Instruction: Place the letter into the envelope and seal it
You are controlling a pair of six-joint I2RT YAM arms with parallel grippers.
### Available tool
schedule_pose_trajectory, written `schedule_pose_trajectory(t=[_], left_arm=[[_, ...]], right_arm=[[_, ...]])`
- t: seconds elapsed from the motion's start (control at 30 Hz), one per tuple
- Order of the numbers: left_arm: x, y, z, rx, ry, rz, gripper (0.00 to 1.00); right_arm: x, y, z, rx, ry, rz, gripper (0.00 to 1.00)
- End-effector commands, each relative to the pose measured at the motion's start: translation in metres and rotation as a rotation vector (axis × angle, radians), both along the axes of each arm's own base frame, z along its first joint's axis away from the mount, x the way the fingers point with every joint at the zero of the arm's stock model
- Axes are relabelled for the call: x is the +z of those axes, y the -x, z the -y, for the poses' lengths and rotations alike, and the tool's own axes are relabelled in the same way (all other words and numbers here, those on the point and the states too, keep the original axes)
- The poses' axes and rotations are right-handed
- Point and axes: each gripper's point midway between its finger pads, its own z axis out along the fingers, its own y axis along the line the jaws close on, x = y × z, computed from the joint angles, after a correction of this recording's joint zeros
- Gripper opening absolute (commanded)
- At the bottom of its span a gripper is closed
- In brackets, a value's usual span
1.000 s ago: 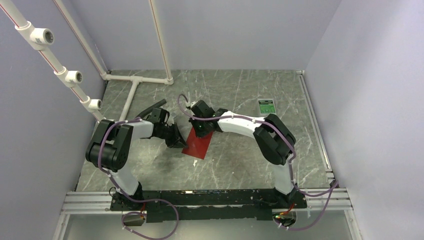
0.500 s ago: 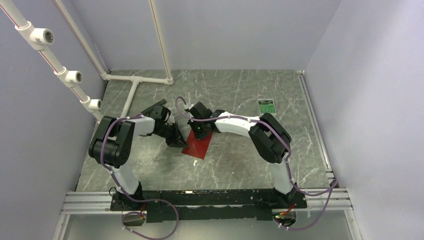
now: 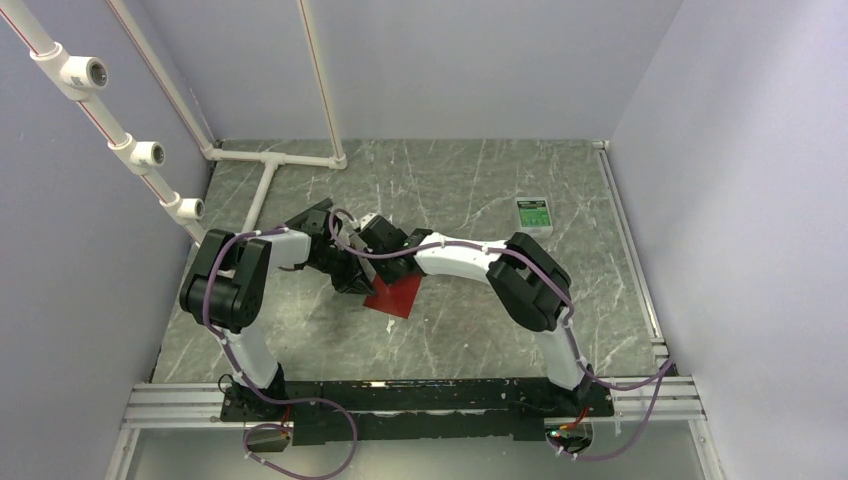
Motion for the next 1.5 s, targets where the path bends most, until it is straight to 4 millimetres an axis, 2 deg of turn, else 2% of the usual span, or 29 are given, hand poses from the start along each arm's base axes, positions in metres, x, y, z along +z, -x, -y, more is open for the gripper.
schedule_pose_trajectory(t=[0.0,0.23,0.47,0.53,0.63,0.73,0.83,0.93,1.0,1.1,1.23,1.33,1.47], left_arm=[[-0.040,0.021,-0.030,-0.008,-0.194,-0.073,0.03],[-0.042,0.024,-0.031,-0.003,-0.204,-0.081,0.03],[-0.043,0.024,-0.032,-0.002,-0.203,-0.085,0.03],[-0.041,0.023,-0.031,-0.004,-0.200,-0.079,0.02],[-0.034,0.016,-0.026,-0.013,-0.174,-0.048,0.02],[-0.010,0.001,-0.014,-0.037,-0.091,0.061,0.03],[0.026,-0.019,-0.001,-0.063,-0.005,0.222,0.12],[0.063,-0.033,0.012,-0.103,0.050,0.362,0.18],[0.081,-0.036,0.024,-0.132,0.079,0.426,0.22],[0.096,-0.033,0.049,-0.179,0.115,0.477,0.27],[0.087,-0.029,0.082,-0.200,0.079,0.463,0.37],[0.070,-0.027,0.101,-0.216,0.004,0.435,0.43],[0.044,-0.023,0.115,-0.279,-0.129,0.406,0.48]], right_arm=[[-0.035,0.011,0.037,-0.037,0.201,-0.058,0.07],[-0.035,0.000,0.072,-0.118,0.271,-0.053,0.07],[-0.027,-0.028,0.108,-0.240,0.315,-0.002,0.06],[-0.018,-0.033,0.109,-0.267,0.305,0.015,0.06],[0.009,-0.028,0.089,-0.242,0.178,-0.021,0.06],[0.058,-0.020,0.072,-0.247,-0.011,-0.054,0.08],[0.084,-0.020,0.078,-0.316,-0.136,-0.093,0.08],[0.095,-0.022,0.099,-0.410,-0.193,-0.112,0.10],[0.093,-0.023,0.118,-0.477,-0.191,-0.117,0.13],[0.088,-0.028,0.150,-0.598,-0.173,-0.104,0.16],[0.083,-0.029,0.181,-0.720,-0.170,-0.110,0.17],[0.082,-0.026,0.192,-0.753,-0.177,-0.113,0.17],[0.081,-0.021,0.208,-0.793,-0.163,-0.107,0.17]])
